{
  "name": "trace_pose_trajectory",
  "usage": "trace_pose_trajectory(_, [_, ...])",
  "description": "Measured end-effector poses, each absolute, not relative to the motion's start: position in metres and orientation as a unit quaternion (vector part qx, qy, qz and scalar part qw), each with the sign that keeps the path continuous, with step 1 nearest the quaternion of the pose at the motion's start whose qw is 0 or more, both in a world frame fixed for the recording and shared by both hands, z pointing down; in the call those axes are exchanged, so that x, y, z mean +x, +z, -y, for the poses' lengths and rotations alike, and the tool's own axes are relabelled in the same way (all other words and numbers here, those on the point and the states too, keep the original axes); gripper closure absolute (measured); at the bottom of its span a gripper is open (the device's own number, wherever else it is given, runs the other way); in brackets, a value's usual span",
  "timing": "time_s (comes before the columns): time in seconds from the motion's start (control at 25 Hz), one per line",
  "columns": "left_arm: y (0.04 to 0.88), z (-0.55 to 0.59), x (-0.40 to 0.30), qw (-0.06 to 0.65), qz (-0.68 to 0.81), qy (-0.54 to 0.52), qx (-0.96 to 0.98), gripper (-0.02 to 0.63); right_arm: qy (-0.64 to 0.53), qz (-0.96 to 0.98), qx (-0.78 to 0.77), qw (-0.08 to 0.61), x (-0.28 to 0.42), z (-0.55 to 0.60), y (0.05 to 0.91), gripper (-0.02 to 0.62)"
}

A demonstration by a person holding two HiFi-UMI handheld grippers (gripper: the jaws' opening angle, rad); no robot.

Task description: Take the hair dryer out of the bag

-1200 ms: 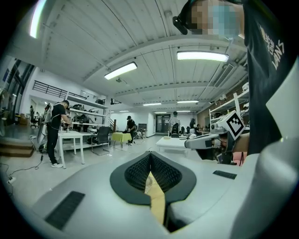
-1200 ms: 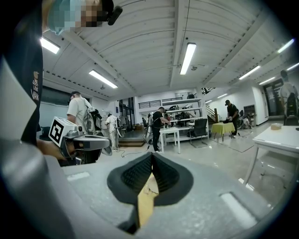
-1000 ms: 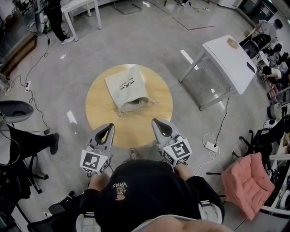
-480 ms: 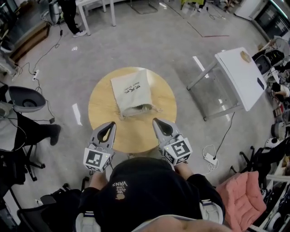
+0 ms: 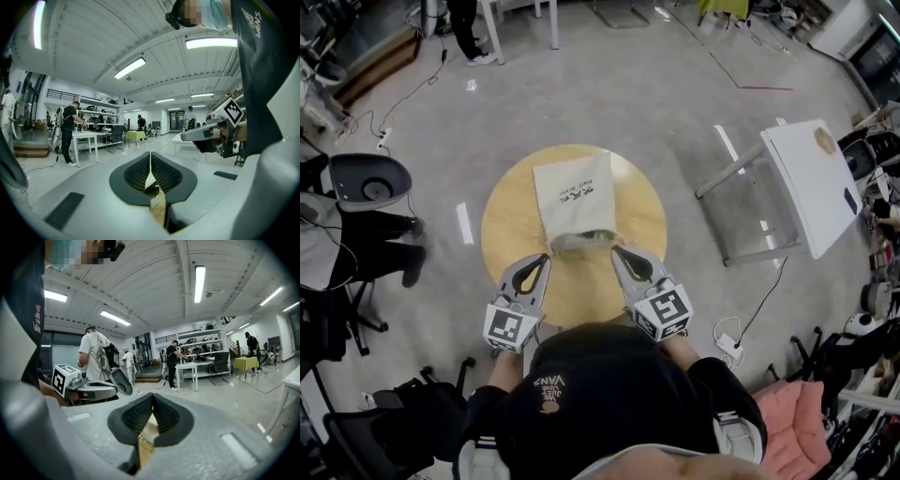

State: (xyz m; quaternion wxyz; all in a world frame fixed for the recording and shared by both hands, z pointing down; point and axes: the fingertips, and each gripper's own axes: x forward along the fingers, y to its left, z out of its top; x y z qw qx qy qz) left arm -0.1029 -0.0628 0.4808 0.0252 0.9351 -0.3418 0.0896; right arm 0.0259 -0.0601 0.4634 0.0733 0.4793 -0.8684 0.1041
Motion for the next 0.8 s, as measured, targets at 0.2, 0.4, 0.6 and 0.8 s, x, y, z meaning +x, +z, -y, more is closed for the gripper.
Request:
trace_pose_trajectory(0.2, [0.495,0.076,-0.097,0.007,0.342,0.101,0.934,0.598,0.106,0.877,0.462,0.077,0.025,0.075,0.468,0.595])
trace_pose_trajectory(0.4, [0.51,0.084,-0.092,0.015,0.348,0.112,0.931,0.598,0.108,0.883,0.449,0.081,0.025,0.082,0.474,0.595])
trace_pose_trajectory(0.6, [0.531,0.103,-0.087,0.01,0.357,0.144,0.923,0.598,0.112,0.886,0.441,0.085,0.026,0.089,0.477,0.595])
trace_pose_trajectory(0.8, [0.557,0.118,-0.084,0.024,0.353,0.176,0.919,0.598,0.11,0.888,0.438,0.09,0.029,0.091,0.48,0.595])
